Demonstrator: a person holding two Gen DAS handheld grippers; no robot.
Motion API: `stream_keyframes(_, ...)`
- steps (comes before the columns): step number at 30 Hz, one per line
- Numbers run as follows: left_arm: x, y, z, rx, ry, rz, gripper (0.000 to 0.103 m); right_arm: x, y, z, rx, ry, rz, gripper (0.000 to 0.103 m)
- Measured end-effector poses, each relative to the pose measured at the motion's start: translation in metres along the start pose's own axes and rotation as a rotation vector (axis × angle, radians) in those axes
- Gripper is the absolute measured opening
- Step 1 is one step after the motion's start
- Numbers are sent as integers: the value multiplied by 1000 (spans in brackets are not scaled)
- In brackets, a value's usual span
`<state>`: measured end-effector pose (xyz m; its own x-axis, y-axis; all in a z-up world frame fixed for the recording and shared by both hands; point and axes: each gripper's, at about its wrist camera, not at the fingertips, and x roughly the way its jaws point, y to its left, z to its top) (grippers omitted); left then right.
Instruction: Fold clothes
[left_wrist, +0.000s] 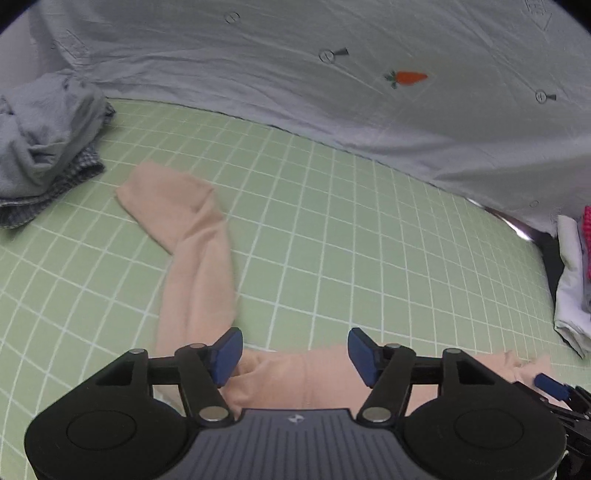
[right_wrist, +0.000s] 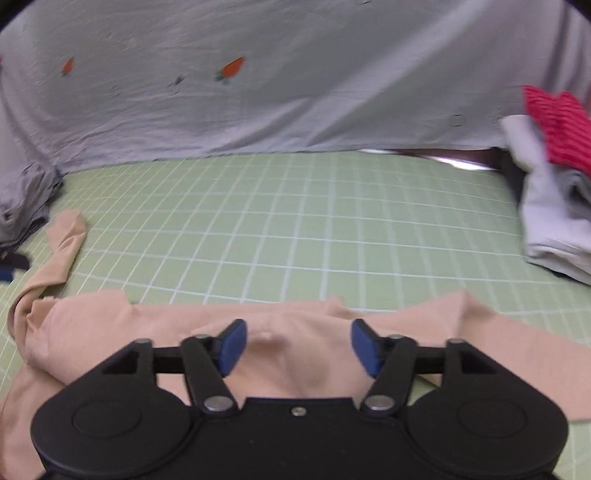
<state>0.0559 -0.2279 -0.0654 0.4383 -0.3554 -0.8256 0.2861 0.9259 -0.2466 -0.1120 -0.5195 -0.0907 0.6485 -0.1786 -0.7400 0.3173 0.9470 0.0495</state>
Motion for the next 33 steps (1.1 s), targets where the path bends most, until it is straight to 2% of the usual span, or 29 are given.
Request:
stream_keyframes(1, 10, -2, 0, -1, 23, -9, 64, 4, 2, 4, -21, -7, 8, 69)
stream_keyframes(4, 33, -9, -6, 9, 89, -12, 64, 23, 9, 8, -52, 49, 1, 69)
stream_keyframes(8, 49, -15, -20, 47, 135, -29, 64, 32, 12, 4, -79, 71, 18, 69)
stream_keyframes(9, 50, -17, -23, 65, 134, -28, 63, 32, 13, 3, -95, 70, 18, 66)
stream_keyframes(10, 50, -18, -25, 82, 131, -25, 62, 32, 13, 2, -102, 73, 19, 50)
stream_keyframes(11, 51, -19, -26, 97, 129, -22, 52, 32, 13, 2, -109, 76, 20, 27)
stream_keyframes(12, 51, -19, -27, 100, 130, -18, 31, 32, 12, 2, -116, 79, 21, 19)
stream_keyframes(14, 52, -14, -27, 88, 134, -16, 10, 28, 8, 6, -110, 64, 29, 5)
stream_keyframes(15, 52, -12, -25, 80, 127, -26, 4, 25, 5, 8, -104, 52, 34, 4)
stream_keyframes(17, 45, -10, -16, 78, 103, -32, 4, 19, -2, 18, -73, 20, 31, 3)
stream_keyframes(19, 36, -11, 0, 95, 46, -37, 4, 11, -14, 35, -15, -24, 34, 3)
stream_keyframes(22, 26, -15, 39, 108, -72, -32, 4, 9, -32, 70, 89, -101, 47, 3)
stream_keyframes(25, 31, -22, 85, 94, -226, -22, 5, 22, -55, 108, 204, -184, 55, 3)
stream_keyframes(27, 48, -30, 107, 80, -291, 26, 15, 40, -68, 129, 277, -235, 51, 4)
stream_keyframes(28, 57, -32, 114, 73, -278, 68, 17, 52, -69, 135, 293, -232, 24, 8)
stream_keyframes(30, 74, -35, 125, 57, -254, 147, 28, 74, -67, 145, 282, -199, -68, 22)
stream_keyframes(31, 72, -29, 122, 41, -257, 145, 31, 83, -62, 148, 254, -168, -132, 28)
stream_keyframes(33, 66, -17, 114, 9, -260, 144, 59, 78, -51, 142, 196, -169, -184, 41)
